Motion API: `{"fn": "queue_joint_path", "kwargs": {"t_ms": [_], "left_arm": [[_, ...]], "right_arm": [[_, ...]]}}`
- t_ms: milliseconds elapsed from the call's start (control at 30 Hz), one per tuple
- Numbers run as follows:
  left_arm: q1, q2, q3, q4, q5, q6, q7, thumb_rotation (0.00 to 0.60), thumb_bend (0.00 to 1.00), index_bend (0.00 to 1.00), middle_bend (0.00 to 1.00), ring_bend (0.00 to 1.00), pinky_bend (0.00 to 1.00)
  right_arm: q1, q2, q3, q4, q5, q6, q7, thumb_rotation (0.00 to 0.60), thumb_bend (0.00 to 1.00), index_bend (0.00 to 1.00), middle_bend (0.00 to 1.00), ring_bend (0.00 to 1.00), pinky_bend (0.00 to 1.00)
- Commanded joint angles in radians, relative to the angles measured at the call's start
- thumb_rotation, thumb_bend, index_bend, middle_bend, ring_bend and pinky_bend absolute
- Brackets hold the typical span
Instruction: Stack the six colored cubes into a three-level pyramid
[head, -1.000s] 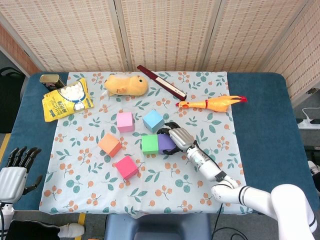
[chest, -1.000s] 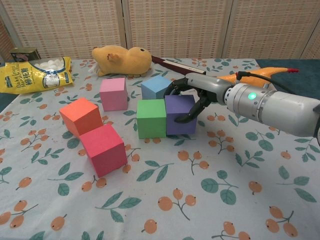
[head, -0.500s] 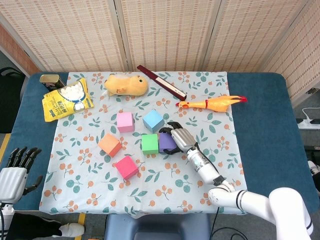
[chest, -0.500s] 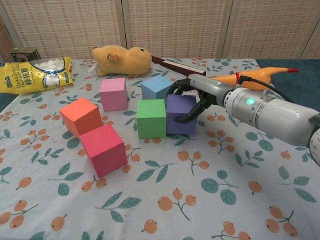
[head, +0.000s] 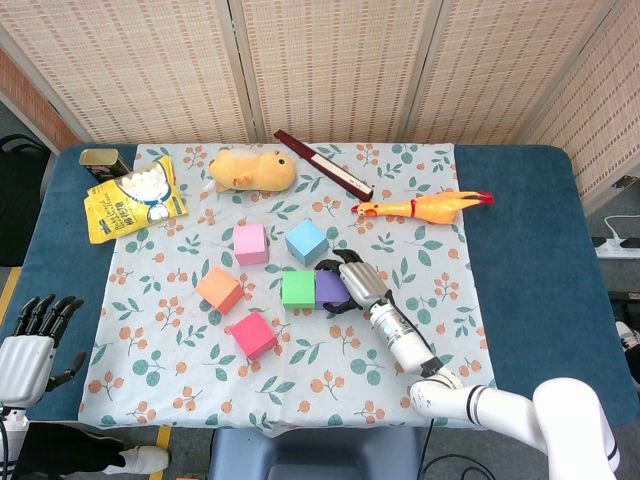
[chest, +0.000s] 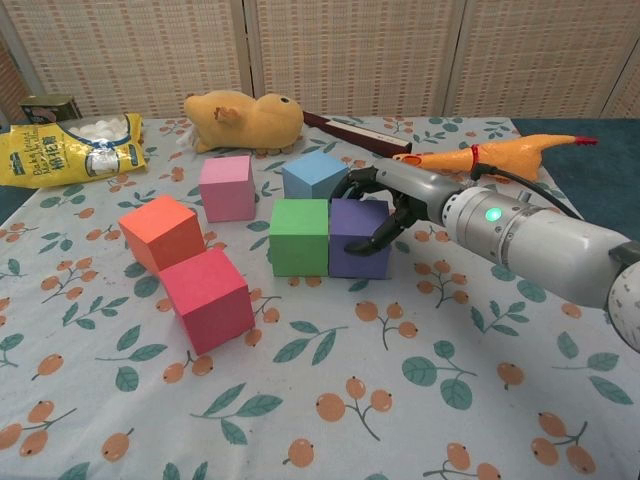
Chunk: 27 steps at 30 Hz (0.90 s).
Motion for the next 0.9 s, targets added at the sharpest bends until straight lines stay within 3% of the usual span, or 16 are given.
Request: {"fn": "queue_joint_path", "kwargs": {"t_ms": [33, 767, 900], "left_arm": [[-0.001, 0.0, 0.0, 0.0, 0.001, -0.001, 0.0, 0.6, 0.33, 0.14, 0.11, 0.06, 0.03], [-0.004, 0.002, -0.001, -0.006, -0.004, -0.008, 0.006, 0.6, 0.33, 0.14, 0.11, 0.06, 0.03], [-0.004, 0.003, -0.002, -0.005, -0.004, -0.007, 0.006, 0.6, 0.33, 0.14, 0.11, 0.06, 0.03]], "right_arm": [[-0.002, 0.002, -0.002, 0.002, -0.009, 0.007, -0.004, 0.6, 0.15, 0.26, 0.32, 0.05, 0.0], [0.014, -0.018, 0.008, 0.043, -0.035, -0.02, 0.039, 0.6, 0.15, 0.25, 0.32, 0.04, 0.0], [0.016, -0.02, 0.005, 0.043, -0.03, -0.033, 0.032, 0.6, 0.15, 0.2, 0.32, 0.02, 0.0]]}}
